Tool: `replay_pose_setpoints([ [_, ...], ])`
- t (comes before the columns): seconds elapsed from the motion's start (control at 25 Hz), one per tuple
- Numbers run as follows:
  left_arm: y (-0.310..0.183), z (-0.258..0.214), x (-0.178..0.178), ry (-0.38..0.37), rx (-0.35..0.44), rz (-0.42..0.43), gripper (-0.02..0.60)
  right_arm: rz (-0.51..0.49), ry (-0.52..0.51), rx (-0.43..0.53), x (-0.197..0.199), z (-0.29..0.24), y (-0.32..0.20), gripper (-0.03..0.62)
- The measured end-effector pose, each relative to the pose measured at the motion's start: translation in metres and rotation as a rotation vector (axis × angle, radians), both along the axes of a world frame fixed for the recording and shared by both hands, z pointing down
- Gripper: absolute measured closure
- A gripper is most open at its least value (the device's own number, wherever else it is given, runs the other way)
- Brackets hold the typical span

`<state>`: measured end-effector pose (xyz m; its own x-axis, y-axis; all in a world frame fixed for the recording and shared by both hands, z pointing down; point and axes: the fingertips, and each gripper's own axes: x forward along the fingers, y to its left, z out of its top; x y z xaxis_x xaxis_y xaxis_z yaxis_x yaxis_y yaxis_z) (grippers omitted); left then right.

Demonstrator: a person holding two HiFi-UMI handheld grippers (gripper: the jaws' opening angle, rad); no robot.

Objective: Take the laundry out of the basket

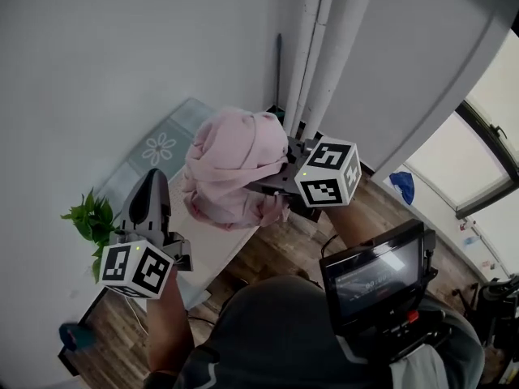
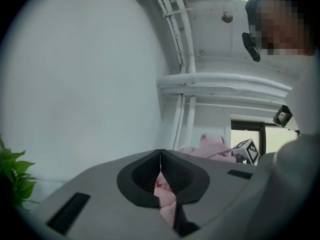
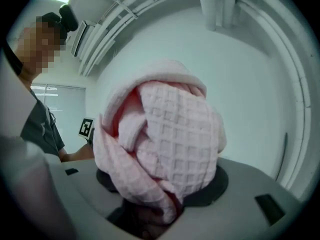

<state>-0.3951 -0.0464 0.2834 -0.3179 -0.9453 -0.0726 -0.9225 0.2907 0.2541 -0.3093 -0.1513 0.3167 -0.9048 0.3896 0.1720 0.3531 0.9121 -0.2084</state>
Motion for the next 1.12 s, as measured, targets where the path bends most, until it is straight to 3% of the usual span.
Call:
replay_pose_setpoints([
  [0.16, -0.014, -0.007, 0.015, -0.034, -0.035, 0.033, 0.571, 0.094, -0.070, 0.005, 0.027, -0.024, -0.024, 0.307],
  [0.36, -0.029, 0.005, 0.017, -0.033, 0.005, 0.113, 0.571, 0.215, -0.115, 0.010, 0.044, -0.030, -0.038, 0.307],
  [0.56, -0.112, -0.018, 0.100, -0.071, -0.039, 0.242, 0.571, 0.348, -0.180, -0.012, 0.135, -0.063, -0.108, 0.307],
  [0.8, -0.152, -0.007, 0.126, -0.079, -0.028, 0.280, 0.572, 0.500, -0.192, 0.020, 0.177, -0.061, -0.140, 0.307],
  [1.0, -0.206, -0.014, 0.200, -0.086, -0.032, 0.381, 0.572, 0.654, -0.209, 0.015, 0.263, -0.065, -0.184, 0.307],
  [1.12, -0.224, -0.005, 0.221, -0.104, -0.071, 0.420, 0.571, 0.727, -0.194, 0.037, 0.284, -0.057, -0.197, 0.307],
])
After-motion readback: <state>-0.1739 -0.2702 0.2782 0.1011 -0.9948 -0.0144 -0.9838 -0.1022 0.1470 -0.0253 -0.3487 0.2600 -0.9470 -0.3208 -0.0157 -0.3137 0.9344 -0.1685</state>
